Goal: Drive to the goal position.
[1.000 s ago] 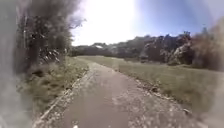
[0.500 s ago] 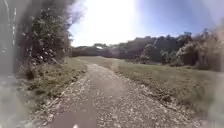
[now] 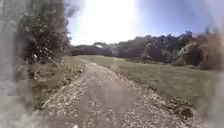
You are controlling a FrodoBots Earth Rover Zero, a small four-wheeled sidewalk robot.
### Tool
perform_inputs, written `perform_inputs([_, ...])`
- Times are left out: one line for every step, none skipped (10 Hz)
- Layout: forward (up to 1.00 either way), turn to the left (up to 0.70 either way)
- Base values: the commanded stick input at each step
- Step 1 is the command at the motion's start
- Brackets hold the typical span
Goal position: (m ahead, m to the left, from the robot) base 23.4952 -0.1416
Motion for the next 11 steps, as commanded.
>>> perform_inputs([1.00, 0.07])
perform_inputs([1.00, 0.40])
perform_inputs([1.00, 0.38])
perform_inputs([1.00, 0.11])
perform_inputs([1.00, 0.00])
perform_inputs([1.00, 0.00])
perform_inputs([1.00, 0.06])
perform_inputs([1.00, 0.06])
perform_inputs([1.00, 0.01])
perform_inputs([1.00, 0.00])
perform_inputs([1.00, 0.00])
